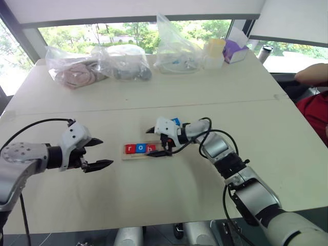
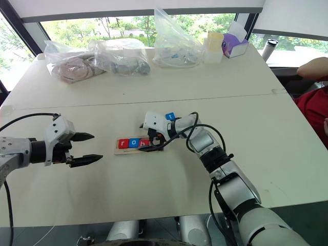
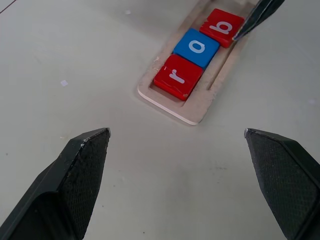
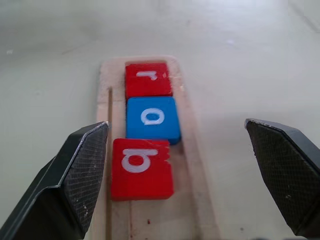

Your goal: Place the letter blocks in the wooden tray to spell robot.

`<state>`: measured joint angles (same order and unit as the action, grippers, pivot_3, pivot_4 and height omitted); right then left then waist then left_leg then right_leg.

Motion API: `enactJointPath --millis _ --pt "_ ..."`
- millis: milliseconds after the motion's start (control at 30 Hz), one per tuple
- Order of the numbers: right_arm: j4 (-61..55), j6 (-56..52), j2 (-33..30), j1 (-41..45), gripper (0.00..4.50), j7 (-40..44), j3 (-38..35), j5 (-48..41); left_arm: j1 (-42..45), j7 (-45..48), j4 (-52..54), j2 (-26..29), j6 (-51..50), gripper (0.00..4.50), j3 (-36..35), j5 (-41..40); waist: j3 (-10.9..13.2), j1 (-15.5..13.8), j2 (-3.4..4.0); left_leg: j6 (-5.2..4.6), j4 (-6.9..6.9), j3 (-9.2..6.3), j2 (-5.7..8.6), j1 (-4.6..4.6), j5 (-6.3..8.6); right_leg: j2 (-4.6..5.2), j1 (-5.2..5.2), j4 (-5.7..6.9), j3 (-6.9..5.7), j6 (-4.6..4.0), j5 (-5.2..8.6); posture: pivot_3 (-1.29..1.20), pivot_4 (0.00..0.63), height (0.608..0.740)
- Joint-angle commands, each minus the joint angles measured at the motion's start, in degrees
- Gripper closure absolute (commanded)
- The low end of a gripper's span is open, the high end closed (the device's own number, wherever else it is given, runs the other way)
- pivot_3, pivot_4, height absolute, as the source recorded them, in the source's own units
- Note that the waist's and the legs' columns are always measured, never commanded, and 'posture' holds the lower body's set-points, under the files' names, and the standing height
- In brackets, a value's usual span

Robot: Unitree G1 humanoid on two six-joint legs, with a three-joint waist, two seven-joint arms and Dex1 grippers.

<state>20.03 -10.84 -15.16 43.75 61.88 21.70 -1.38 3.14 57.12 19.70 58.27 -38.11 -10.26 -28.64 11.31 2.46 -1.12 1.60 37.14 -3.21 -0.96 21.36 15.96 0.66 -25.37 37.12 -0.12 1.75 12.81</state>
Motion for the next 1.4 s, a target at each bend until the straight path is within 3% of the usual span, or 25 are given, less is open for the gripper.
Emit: enactJointPath --millis 33,367,633,833,1100,1300,1400 --pt "-6.52 0.84 -1.6 -1.75 0.04 -0.25 -0.76 -0.22 1.24 -0.28 -0.08 -0.34 0.8 0.0 0.36 0.69 -0.01 -0.06 -0.01 0.0 0.0 -0.01 0.0 0.0 0.0 0.0 0.01 0.0 0.0 0.0 0.0 0.0 0.15 0.74" --pt "-9.16 0.66 -2.37 -3.77 0.04 0.35 0.57 -0.14 2.64 -0.06 -0.88 -1.05 0.96 0.0 1.13 1.6 -0.02 0.03 -0.03 0.0 0.01 0.0 0.0 -0.03 0.0 -0.02 0.01 0.02 0.0 -0.01 -0.01 0.0 0.15 0.74" --pt "1.08 8.35 -2.54 -1.72 0.04 -3.29 2.56 5.79 2.69 -0.42 -0.99 -1.28 1.07 0.0 1.26 2.32 -0.02 0.02 -0.03 0.0 0.01 0.0 0.0 -0.02 0.0 -0.02 0.01 0.01 0.0 -0.02 -0.01 0.0 0.15 0.74" --pt "0.84 9.09 -0.97 -0.12 0.04 -3.06 0.35 3.24 2.29 -0.87 -0.54 -1.66 0.83 0.0 0.92 2.21 -0.02 0.02 -0.03 0.0 0.01 0.0 0.0 -0.04 0.0 -0.02 0.02 0.02 0.0 -0.02 -0.01 0.0 0.15 0.74" --pt "-15.92 -1.93 -4.53 -3.34 0.04 0.1 -5.14 -5.78 1.86 -1.32 0.03 -1.81 0.41 0.0 0.4 1.79 -0.02 -0.17 -0.03 0.0 0.01 -0.04 0.0 -0.01 0.0 0.0 0.02 0.02 0.0 -0.01 -0.02 0.0 0.15 0.74" --pt "-21.78 -13.58 -6.74 -5.88 0.04 -6.46 -9.12 -6.98 4.16 -1.97 0.49 -3.63 -1.35 0.0 -1.11 -1.37 -0.02 -0.28 -0.03 0.0 0.03 -0.04 0.01 -0.02 0.0 0.01 0.04 0.02 0.0 -0.03 -0.01 0.0 0.15 0.74" --pt "-23.32 -26.16 -7.04 -8.87 0.04 -13.28 -9.56 -5.31 6.77 -2.74 0.74 -5.01 -3.22 0.0 -1.57 -3.8 -0.04 -0.37 -0.06 0.0 0.03 -0.07 0.0 -0.01 0.0 0.0 0.04 0.02 0.0 -0.02 -0.01 0.0 0.15 0.74"
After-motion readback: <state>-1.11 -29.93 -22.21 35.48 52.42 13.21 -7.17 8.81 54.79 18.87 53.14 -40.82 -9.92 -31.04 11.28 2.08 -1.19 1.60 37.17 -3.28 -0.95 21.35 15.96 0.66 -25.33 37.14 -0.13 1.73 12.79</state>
